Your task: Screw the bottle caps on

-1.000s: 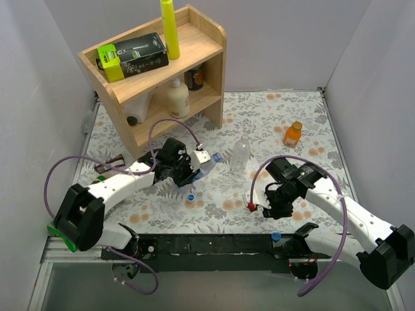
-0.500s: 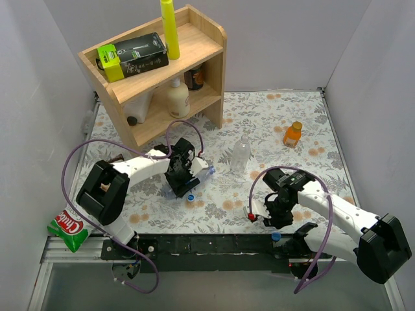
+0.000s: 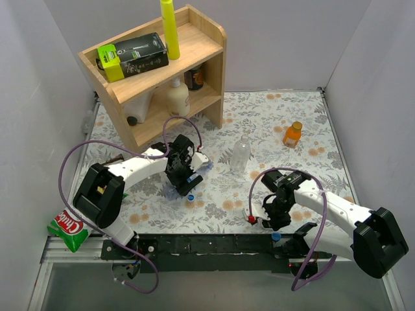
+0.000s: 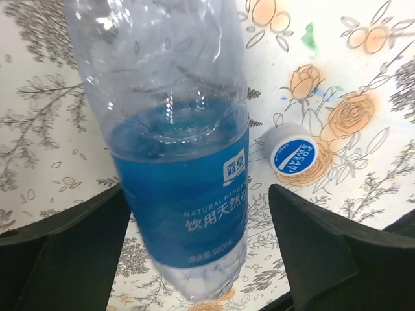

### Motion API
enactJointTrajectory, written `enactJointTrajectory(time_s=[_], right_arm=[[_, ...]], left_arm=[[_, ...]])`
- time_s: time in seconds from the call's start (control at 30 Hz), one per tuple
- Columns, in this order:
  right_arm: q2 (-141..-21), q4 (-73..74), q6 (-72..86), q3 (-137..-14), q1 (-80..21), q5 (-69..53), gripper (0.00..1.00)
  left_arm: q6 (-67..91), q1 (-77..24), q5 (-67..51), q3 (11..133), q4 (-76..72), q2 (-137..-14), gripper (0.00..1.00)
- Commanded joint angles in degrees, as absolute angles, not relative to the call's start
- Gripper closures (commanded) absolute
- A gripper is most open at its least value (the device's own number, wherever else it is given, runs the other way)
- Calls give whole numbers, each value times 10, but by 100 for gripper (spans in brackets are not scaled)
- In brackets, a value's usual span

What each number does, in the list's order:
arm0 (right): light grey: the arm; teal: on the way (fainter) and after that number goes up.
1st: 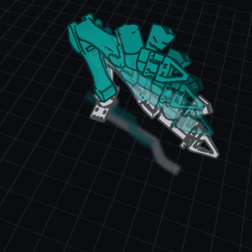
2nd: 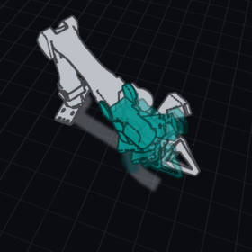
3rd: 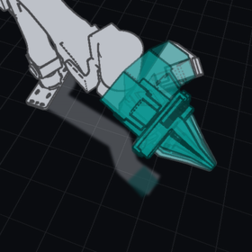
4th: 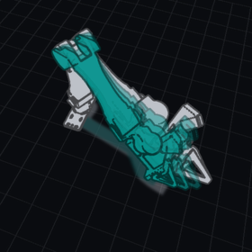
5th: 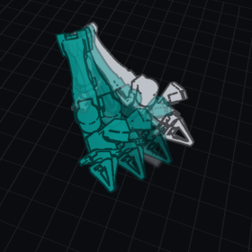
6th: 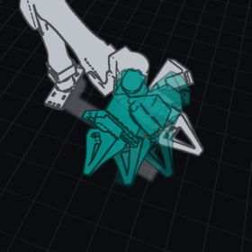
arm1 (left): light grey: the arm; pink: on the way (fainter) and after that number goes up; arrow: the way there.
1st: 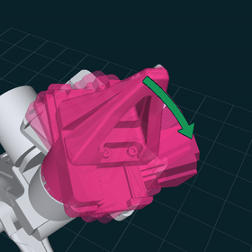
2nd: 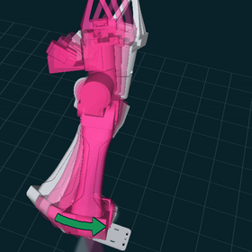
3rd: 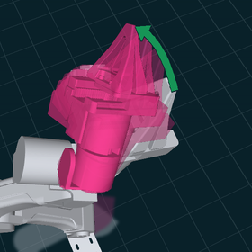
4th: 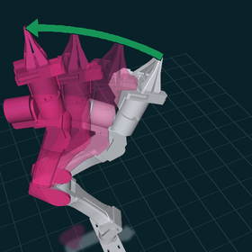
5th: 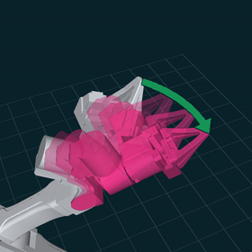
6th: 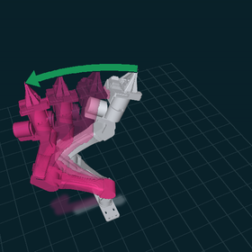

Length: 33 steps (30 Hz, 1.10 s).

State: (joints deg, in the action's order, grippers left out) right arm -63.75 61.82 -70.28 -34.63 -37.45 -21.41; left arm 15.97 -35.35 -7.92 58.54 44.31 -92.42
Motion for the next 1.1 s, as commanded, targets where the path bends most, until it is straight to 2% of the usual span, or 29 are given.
enactJointTrajectory(time_s=[0.0, 0.43, 0.8, 1.07], right_arm=[[-629, 661, -783, -347, -375, -262, 67], [-679, 618, -861, -337, -419, -240, 72], [-712, 675, -957, -350, -436, -248, 68], [-752, 709, -1003, -362, -449, -244, 70]], left_arm=[[181, -349, -98, 611, 428, -870, 15], [181, -343, -105, 616, 446, -854, 15], [172, -333, -99, 625, 452, -853, 15], [167, -316, -95, 634, 453, -853, 16]])
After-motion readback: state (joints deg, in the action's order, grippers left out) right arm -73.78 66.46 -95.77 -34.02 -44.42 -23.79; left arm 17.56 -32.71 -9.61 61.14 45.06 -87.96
